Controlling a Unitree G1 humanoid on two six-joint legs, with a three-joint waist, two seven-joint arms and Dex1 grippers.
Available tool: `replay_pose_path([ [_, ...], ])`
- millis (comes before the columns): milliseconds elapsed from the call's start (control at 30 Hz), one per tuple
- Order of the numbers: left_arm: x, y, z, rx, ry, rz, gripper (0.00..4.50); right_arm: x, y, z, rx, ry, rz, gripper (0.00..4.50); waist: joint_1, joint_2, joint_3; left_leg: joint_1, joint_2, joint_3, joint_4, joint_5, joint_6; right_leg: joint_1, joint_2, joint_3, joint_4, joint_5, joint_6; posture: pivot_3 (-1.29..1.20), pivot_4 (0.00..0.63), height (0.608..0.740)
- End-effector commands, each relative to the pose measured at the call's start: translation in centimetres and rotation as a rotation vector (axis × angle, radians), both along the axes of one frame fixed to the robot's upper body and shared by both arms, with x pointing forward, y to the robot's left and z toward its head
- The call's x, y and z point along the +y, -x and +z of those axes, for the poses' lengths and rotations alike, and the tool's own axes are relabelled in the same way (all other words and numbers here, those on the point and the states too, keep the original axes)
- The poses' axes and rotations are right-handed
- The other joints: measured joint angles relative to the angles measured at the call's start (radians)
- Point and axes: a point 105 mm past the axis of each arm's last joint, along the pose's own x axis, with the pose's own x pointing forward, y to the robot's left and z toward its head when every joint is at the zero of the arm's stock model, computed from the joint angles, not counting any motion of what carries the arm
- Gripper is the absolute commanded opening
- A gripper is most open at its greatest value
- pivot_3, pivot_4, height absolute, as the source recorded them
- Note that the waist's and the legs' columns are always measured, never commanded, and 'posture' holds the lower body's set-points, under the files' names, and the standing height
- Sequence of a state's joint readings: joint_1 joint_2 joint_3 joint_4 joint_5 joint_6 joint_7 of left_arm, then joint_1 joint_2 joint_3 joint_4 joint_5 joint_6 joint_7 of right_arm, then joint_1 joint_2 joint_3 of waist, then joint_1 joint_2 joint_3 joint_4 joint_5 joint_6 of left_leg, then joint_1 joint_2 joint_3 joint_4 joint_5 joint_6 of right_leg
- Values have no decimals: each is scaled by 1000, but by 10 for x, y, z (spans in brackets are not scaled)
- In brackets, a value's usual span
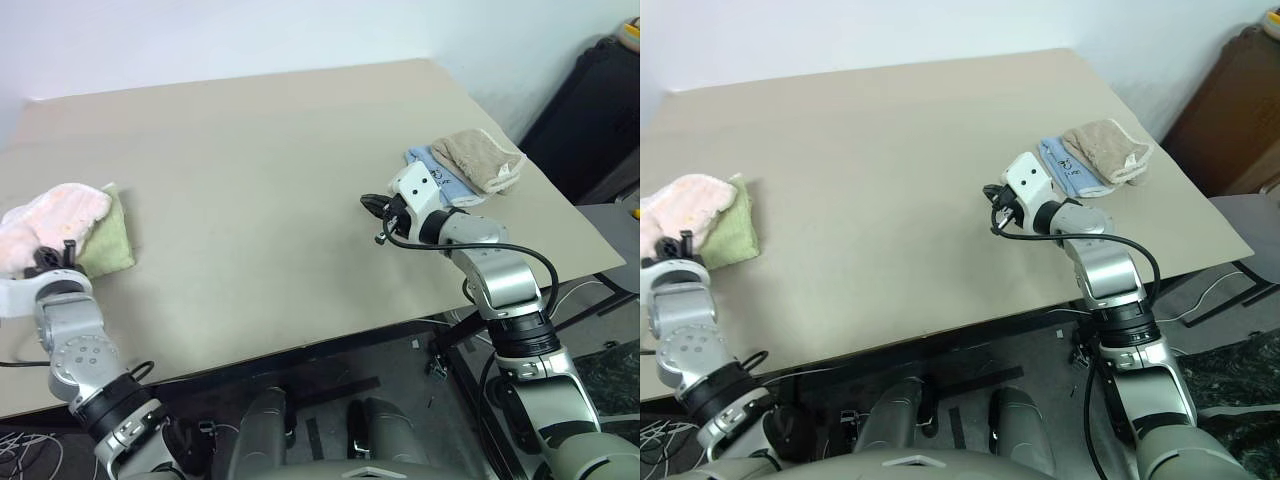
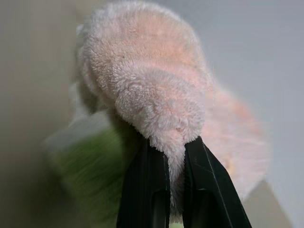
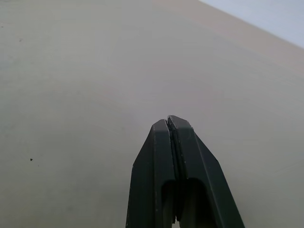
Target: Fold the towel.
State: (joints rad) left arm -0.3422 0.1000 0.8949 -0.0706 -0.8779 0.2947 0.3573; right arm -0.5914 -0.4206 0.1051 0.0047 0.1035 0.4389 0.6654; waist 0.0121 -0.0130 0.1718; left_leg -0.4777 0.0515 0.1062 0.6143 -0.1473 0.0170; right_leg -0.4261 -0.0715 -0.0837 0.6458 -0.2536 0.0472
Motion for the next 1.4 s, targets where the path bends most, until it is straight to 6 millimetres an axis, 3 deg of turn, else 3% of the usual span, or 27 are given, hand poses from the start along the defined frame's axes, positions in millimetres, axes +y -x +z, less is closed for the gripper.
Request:
replay_pose_path([
  [33,-4,3,-7,-4,44,-7,682,4,1,15,-56,-9,23,0,-1,0,0,0,0,0,-1,0,0,0,0,0,0,0,0,0,150,740],
  [400,-5,8,-2,-26,35,-92,4329,6,3,12,-46,-13,32,0,-7,0,0,0,0,0,-3,0,0,-2,0,1,-2,0,0,0,150,740],
  [433,-9,9,-3,-33,42,-123,4455,7,3,12,-45,-14,32,0,-8,0,0,0,0,0,-3,0,0,-2,0,1,-3,0,0,0,150,740],
  [533,-19,11,0,-74,45,-223,4455,7,4,12,-45,-16,33,0,-10,1,0,0,0,0,-5,0,0,-2,0,1,-5,0,0,0,150,740],
  [767,-55,25,9,-80,-132,-561,4455,9,5,11,-39,-20,37,0,-25,1,0,0,-1,1,-15,0,0,-3,-2,0,-16,1,-2,0,150,740],
  [867,-85,23,13,-15,-299,-766,4455,11,4,11,-37,-22,38,0,-26,1,0,0,-2,2,-18,0,0,-5,-3,1,-17,1,-2,0,150,740],
  [967,-129,12,9,120,-582,-1007,4455,9,3,12,-38,-28,31,0,-23,1,0,-1,-2,2,-20,0,0,-7,-3,1,-17,1,-2,0,150,740],
  [1067,-154,-6,15,152,-814,-1110,4455,8,3,13,-36,-37,21,0,-24,1,0,-1,-2,7,-24,0,-1,-10,-6,0,-18,2,-5,0,150,740],
  [1233,-180,-40,38,76,-1014,-1148,4455,2,2,14,-10,-94,-21,0,-25,1,0,-2,0,17,-28,0,-1,-13,-10,0,-17,7,-6,0,150,740],
  [1400,-193,-53,45,52,-1125,-1233,4455,-10,5,8,16,-126,-66,0,-28,1,0,-2,3,23,-23,0,0,-14,-8,0,-15,6,-2,0,150,740],
])
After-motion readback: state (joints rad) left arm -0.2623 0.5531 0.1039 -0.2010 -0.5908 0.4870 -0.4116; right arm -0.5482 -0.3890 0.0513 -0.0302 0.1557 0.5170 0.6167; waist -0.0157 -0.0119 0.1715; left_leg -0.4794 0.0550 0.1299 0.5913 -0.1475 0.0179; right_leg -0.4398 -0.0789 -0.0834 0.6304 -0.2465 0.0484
